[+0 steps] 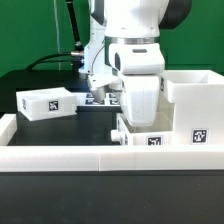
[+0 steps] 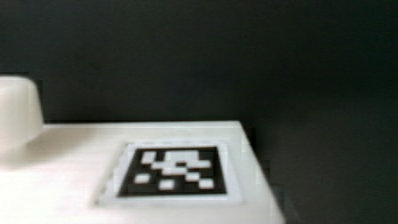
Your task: Assemble drawer
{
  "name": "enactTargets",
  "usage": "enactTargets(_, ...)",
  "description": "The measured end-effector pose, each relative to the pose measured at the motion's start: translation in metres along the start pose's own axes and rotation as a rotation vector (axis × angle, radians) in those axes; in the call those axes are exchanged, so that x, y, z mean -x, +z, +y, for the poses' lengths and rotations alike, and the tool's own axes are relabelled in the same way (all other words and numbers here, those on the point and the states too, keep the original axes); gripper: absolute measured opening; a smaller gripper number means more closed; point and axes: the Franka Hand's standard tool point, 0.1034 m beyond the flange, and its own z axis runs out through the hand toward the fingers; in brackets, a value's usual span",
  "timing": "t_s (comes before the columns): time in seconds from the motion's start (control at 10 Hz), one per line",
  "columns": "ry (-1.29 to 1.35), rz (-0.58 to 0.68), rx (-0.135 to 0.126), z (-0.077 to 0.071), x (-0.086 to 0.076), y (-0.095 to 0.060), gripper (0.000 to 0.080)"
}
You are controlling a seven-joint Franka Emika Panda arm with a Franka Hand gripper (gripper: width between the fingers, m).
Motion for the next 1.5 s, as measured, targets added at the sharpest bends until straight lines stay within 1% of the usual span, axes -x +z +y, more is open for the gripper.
enactTargets(0.3, 0.007, 0.0, -0.002, 0.0, 0.0, 0.0, 0.0042)
enactTargets(0.4, 0.007, 0.0, -0.002, 0.0, 0.0, 0.0, 0.0134)
enactTargets(0.5, 0.007, 0.0, -0.002, 0.0, 0.001, 0.0, 0.027)
enactTargets(0.6, 0.016, -0.001, 0.0, 0.0, 0.002, -0.002, 0.027)
enactTargets(0.7, 0.02, -0.002, 0.005, 0.001, 0.003, -0.006, 0.0471)
enactTargets(0.8, 0.023, -0.003, 0.006, 0.002, 0.0, -0.011, 0.0586)
enactTargets(0.9, 0.024, -0.005, 0.008, 0.004, -0.001, -0.016, 0.0586)
enactTargets(1.0, 0.031, -0.01, 0.005, 0.005, -0.001, -0.025, 0.0638)
enactTargets(1.1, 0.041, -0.016, 0.01, 0.008, 0.001, -0.037, 0.0647)
enactTargets(1.2, 0.043, -0.022, 0.006, 0.009, 0.004, -0.047, 0.0647)
enactTargets(1.3, 0.047, -0.029, 0.0, 0.011, 0.012, -0.056, 0.0647)
enactTargets(1.4, 0.019, -0.035, 0.0, 0.012, 0.026, -0.061, 0.0649)
enactTargets(1.5, 0.016, -0.038, -0.004, 0.009, 0.043, -0.06, 0.0649)
